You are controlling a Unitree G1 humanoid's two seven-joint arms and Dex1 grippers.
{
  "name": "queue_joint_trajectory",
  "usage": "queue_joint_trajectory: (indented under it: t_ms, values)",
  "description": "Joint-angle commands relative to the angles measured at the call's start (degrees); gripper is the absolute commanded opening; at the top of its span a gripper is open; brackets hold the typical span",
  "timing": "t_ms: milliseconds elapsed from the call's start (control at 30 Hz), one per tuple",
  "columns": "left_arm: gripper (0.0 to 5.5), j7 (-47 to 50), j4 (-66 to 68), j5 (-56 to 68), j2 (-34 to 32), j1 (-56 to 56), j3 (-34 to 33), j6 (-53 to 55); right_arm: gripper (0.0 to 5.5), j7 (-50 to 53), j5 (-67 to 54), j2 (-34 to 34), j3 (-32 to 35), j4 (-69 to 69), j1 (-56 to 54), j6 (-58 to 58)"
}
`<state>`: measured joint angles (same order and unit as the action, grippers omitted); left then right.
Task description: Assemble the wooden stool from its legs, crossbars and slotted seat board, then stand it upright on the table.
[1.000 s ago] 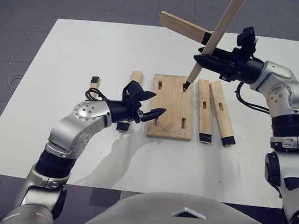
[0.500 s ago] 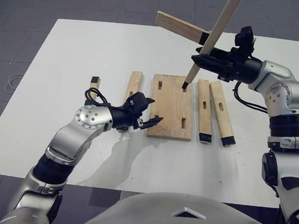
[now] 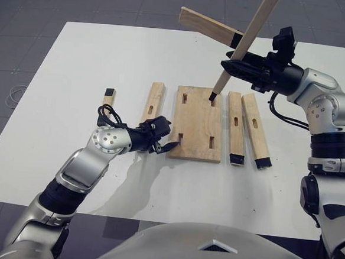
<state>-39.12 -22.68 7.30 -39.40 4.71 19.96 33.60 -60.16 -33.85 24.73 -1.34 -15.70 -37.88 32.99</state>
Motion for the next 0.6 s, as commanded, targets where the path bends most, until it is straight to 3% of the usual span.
queue_joint_trajectory:
  t_ms: [33, 333, 600]
  values:
    - [3.44, -1.19, 0.46, -2.12, -1.58, 0.10, 0.63, 0.19, 2.03, 0.46, 0.59, -0.03, 0.84, 0.27, -1.03, 0.69]
    - [3.44, -2.59, 1.73, -7.26, -3.90, 0.64, 1.96, -1.76, 2.03, 0.90, 0.53, -0.09, 1.41, 0.71, -0.33, 0.55]
    - [3.44, -4.25, 1.97, -8.22, -6.90, 0.25, -1.55, -2.76, 2.03, -0.65, 3.07, 1.54, 0.01, 0.71, 0.92, -1.64]
